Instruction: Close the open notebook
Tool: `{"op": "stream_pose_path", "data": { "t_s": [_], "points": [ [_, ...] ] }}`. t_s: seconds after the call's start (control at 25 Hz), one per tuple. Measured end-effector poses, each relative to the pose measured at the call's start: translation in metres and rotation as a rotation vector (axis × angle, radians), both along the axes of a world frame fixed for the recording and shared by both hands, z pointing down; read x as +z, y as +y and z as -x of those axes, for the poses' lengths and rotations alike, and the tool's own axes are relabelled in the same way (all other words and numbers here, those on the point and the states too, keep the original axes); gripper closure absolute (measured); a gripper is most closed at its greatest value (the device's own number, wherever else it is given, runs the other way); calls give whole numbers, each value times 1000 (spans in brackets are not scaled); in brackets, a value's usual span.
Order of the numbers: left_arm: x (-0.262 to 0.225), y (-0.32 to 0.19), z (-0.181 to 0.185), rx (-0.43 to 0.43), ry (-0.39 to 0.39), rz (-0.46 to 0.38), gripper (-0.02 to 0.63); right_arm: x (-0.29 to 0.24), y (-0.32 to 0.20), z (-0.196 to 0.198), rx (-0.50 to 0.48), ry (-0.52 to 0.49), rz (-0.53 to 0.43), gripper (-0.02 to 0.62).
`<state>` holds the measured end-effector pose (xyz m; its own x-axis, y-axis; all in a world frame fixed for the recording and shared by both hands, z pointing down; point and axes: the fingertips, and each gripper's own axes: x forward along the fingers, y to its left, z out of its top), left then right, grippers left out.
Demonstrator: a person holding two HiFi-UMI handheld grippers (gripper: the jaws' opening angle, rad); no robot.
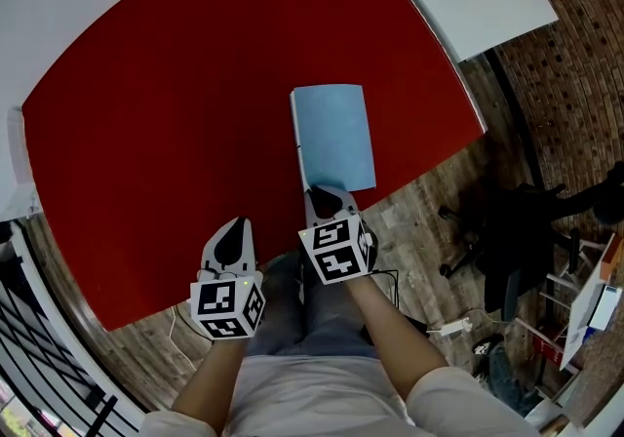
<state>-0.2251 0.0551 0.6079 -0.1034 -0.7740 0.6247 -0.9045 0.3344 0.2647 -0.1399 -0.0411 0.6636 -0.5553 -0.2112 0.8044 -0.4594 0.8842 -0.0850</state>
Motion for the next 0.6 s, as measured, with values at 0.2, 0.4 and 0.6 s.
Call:
{"op": "stream_pose_path", "data": {
  "t_s": [0.2,0.4,0.6],
  "points": [
    [5,5,6,-3,3,8,600,6,1,3,-5,14,12,566],
    [5,4,6,-4,6,6,600,6,2,5,-16,11,7,555],
    [3,7,6,-7,4,4,600,7,7,7,-5,-9,29,555]
  ]
}}
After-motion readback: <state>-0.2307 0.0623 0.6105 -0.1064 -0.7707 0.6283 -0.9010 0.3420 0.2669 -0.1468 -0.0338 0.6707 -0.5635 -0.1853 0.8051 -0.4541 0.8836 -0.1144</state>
